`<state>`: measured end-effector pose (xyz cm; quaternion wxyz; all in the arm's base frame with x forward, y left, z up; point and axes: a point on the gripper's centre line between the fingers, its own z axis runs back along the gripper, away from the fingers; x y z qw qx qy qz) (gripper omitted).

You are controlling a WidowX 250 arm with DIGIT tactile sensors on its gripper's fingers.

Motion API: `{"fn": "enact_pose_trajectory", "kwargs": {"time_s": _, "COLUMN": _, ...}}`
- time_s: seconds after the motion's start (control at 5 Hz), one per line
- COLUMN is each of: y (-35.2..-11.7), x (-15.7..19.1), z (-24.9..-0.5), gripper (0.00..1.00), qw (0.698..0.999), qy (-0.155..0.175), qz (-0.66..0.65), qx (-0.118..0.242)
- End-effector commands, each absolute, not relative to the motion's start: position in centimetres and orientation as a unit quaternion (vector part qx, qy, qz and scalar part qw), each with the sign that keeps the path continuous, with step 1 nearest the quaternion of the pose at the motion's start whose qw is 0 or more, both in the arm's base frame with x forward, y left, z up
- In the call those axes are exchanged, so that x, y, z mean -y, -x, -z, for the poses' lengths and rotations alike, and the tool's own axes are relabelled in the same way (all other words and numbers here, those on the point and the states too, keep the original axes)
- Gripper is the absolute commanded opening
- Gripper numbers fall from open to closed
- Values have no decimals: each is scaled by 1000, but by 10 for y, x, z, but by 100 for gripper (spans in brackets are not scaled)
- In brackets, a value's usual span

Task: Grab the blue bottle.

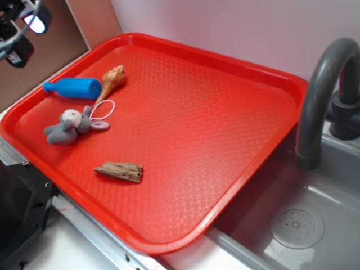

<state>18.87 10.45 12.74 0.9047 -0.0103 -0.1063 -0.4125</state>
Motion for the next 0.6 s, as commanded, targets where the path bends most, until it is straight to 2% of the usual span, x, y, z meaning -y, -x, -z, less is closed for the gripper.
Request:
{"fn": "enact_pose_trajectory", "kwargs": {"time_s": 0.0, "y": -208, "x": -129, "z": -89, "gripper": 100, "qw": 912, "qy": -13, "qz": 402, "qx": 83}}
{"fn": "enact_pose_trajectory", "kwargs": {"time_s": 0.4, "y": -211, "x": -114, "z": -36, "gripper": 100, "qw": 881, "qy": 33, "qz": 470, "qx": 46}}
